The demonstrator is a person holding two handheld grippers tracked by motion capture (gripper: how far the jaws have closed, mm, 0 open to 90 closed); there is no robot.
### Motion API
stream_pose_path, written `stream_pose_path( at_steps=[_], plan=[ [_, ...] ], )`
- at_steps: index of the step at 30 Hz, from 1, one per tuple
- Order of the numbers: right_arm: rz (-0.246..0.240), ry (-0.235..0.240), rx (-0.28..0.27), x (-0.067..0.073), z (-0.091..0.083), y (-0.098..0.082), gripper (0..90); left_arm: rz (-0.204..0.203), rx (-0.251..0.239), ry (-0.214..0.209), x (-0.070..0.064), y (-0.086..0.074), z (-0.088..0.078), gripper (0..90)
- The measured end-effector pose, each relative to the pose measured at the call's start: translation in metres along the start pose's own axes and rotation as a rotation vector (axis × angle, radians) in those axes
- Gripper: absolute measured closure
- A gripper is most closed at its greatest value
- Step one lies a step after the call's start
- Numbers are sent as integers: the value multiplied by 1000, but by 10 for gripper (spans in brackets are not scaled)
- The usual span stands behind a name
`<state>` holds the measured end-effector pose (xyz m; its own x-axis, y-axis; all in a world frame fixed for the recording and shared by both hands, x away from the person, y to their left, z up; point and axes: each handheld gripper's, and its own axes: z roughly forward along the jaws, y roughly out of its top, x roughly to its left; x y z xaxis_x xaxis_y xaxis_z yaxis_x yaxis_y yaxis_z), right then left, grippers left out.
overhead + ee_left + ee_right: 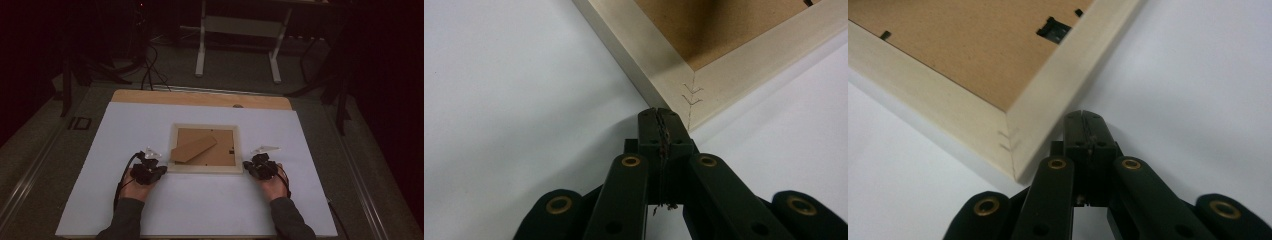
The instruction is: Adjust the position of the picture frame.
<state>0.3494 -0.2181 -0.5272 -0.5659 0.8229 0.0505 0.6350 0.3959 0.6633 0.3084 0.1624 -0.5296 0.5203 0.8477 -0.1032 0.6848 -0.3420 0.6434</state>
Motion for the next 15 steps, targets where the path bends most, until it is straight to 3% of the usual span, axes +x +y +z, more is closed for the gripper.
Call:
stream_pose_path(
  at_steps=[9,15],
  plan=[
    [6,-7,-6,-2,-16,-18,892,-5,-8,2,3,0,0,860],
    [-11,-7,-18,0,-18,-17,855,-9,-17,13,5,1,1,806]
  ],
)
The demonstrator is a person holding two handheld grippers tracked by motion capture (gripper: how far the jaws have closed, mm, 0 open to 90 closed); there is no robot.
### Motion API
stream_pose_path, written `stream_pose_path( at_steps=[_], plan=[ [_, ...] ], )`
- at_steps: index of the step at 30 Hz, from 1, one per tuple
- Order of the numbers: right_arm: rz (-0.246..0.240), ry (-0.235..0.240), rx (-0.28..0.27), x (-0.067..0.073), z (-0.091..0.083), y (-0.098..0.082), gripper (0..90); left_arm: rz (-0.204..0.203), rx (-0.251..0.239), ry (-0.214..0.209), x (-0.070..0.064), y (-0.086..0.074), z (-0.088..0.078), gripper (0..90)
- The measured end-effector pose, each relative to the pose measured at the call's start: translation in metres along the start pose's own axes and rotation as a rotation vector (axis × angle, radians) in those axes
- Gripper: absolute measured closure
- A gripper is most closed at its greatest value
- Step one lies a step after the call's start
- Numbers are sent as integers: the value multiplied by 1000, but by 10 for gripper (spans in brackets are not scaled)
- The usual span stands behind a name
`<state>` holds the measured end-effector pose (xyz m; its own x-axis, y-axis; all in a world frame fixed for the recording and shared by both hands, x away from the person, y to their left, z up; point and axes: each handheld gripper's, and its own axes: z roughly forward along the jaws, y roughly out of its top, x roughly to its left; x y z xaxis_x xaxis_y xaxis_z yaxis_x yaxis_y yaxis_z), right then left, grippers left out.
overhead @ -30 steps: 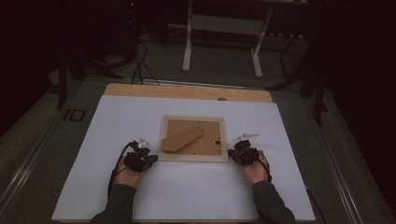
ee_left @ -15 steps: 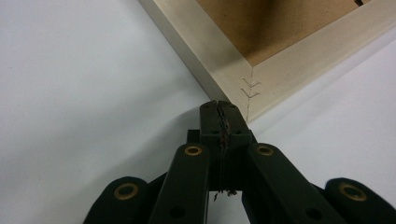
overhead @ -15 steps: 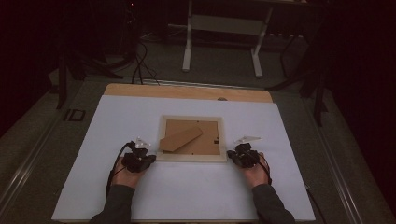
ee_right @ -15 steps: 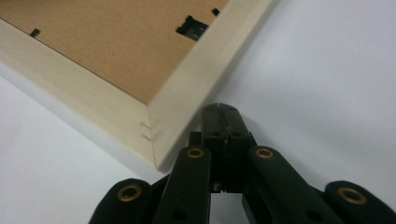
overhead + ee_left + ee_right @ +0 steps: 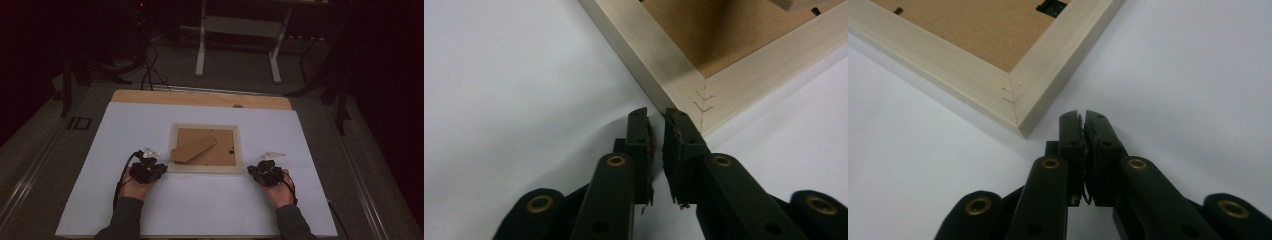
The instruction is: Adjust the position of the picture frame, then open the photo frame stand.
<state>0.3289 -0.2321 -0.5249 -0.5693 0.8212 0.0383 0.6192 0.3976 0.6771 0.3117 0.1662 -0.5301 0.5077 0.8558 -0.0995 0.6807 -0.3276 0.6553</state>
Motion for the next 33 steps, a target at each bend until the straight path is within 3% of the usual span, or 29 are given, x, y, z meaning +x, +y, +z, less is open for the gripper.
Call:
stream_pose_path(
  at_steps=[13,14,15,23,27,33],
  plan=[
    [7,-31,-24,-11,-7,0,700,-31,-35,-2,5,2,-6,644],
    [12,-31,-29,-13,-8,-1,664,-60,-48,-10,10,2,-9,627],
    [12,-32,-28,-14,-9,-1,660,-64,-51,-4,11,2,-10,618],
    [24,-32,-27,-17,-9,-2,597,-108,-103,15,19,3,-21,588],
    [27,-28,-31,-17,-9,-3,571,-116,-136,7,21,8,-29,566],
    [41,-25,-28,-18,-8,-3,546,-111,-145,-7,19,14,-35,540]
  ],
)
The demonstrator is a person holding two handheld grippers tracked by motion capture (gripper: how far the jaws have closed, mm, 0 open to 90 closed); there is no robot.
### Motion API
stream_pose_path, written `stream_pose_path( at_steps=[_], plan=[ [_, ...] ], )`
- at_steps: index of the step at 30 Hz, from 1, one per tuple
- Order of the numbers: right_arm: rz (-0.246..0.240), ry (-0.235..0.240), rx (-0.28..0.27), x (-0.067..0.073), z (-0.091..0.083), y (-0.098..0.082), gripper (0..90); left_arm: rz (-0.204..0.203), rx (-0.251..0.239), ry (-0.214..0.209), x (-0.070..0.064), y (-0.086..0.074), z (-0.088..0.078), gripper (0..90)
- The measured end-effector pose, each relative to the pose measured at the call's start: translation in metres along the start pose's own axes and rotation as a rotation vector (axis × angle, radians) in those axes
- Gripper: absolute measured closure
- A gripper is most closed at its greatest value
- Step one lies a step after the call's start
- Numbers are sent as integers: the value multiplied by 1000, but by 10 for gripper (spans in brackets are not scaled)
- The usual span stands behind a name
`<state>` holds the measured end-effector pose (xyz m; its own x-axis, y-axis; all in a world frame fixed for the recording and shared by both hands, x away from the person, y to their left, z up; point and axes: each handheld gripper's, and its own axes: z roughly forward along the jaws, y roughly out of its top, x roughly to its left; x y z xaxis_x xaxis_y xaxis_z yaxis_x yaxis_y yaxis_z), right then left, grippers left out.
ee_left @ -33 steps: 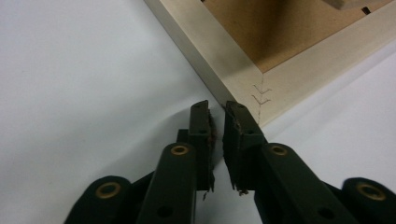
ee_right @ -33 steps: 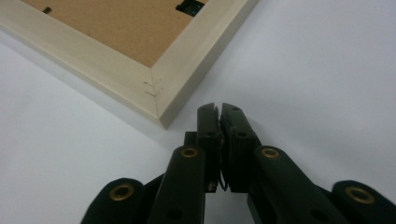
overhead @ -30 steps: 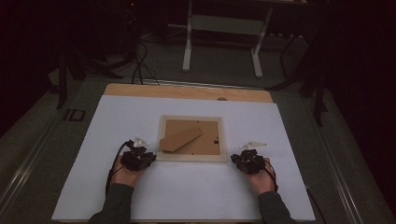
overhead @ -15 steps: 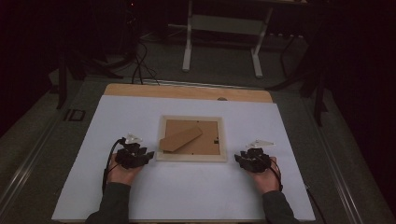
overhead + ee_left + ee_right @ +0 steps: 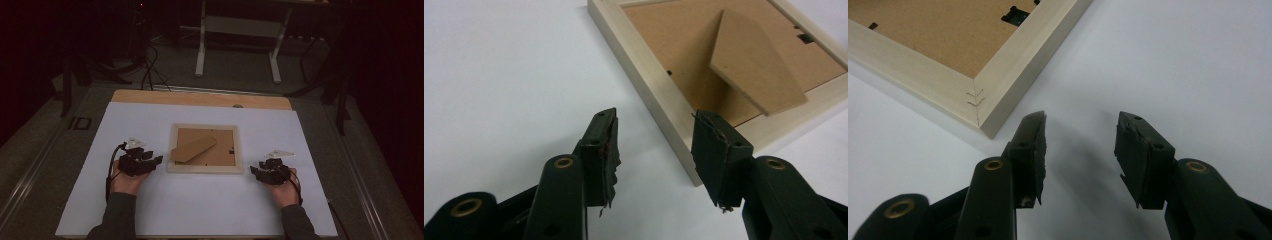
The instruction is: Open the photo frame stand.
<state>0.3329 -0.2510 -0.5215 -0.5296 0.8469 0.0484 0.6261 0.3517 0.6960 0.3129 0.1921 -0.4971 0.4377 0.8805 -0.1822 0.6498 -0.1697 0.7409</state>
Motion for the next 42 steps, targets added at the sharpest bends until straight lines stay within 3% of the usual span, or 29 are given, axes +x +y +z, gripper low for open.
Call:
stream_pose_path(
  at_steps=[7,13,16,24,25,28,42],
  plan=[
    [10,12,3,0,0,0,523,29,-35,-48,-3,16,-9,535],
    [27,15,9,-1,1,0,474,65,-17,-97,-10,35,-6,500],
    [31,18,8,-1,2,1,463,85,14,-127,-14,50,2,490],
    [24,26,9,-1,3,1,456,120,55,-191,-19,66,25,512],
    [24,26,9,-1,3,1,456,120,55,-191,-19,66,25,510],
    [23,25,14,-1,4,0,456,116,66,-246,-18,69,38,505],
    [12,30,25,1,7,-1,457,126,128,-340,-19,74,65,449]
  ],
)
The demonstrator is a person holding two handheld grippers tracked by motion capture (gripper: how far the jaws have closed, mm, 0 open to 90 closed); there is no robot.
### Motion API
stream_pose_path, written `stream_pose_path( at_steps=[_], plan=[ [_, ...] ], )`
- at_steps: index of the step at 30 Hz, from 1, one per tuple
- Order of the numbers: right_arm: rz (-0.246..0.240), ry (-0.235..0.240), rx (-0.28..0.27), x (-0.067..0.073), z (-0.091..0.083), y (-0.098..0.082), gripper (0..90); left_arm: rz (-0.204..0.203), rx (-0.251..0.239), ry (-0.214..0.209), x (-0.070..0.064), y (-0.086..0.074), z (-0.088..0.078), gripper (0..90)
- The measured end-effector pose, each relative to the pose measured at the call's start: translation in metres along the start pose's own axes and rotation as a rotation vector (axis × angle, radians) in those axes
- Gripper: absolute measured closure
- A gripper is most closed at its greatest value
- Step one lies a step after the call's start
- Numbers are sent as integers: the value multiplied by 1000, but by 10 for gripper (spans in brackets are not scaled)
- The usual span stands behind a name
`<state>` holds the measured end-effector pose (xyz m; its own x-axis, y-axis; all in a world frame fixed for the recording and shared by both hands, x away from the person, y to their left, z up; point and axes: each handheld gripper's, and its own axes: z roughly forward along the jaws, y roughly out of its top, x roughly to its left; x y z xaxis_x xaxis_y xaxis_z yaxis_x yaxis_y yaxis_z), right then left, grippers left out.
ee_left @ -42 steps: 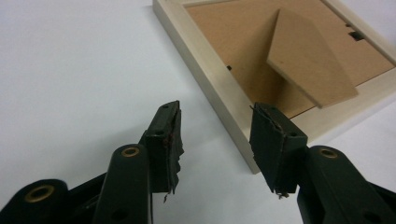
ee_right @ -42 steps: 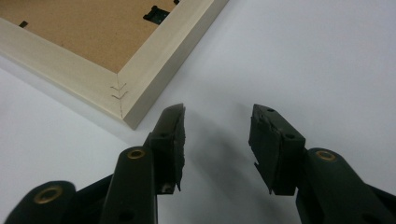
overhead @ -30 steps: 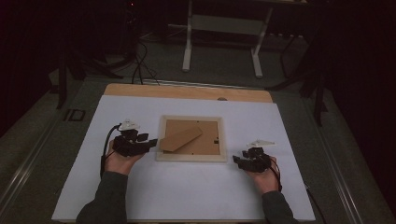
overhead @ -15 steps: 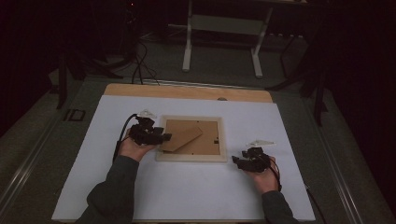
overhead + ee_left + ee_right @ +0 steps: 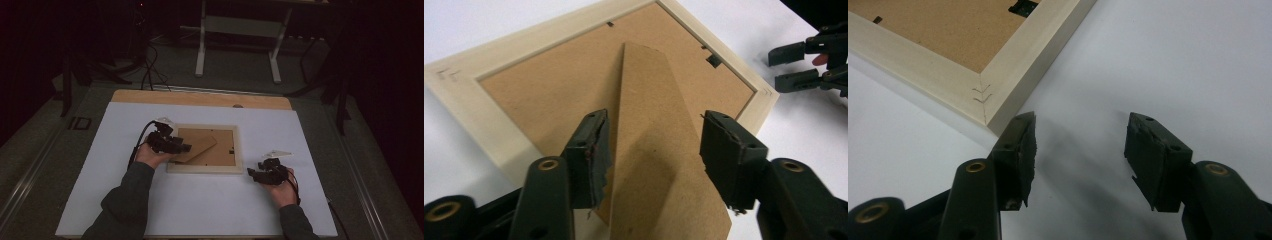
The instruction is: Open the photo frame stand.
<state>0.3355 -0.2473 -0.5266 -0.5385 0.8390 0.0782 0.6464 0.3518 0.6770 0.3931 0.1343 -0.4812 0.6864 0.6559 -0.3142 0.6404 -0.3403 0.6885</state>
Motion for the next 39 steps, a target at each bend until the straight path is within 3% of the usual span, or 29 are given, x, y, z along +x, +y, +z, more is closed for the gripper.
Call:
stream_pose_path(
  at_steps=[14,19,28,39],
  plan=[
    [-2,4,6,1,1,0,458,18,100,-38,0,5,21,363],
    [-2,4,4,1,2,-1,457,15,107,-51,1,5,24,344],
    [-1,5,4,1,2,-1,456,47,154,-22,-2,5,33,323],
    [-2,8,5,1,2,0,456,93,179,21,-7,5,37,367]
  ],
)
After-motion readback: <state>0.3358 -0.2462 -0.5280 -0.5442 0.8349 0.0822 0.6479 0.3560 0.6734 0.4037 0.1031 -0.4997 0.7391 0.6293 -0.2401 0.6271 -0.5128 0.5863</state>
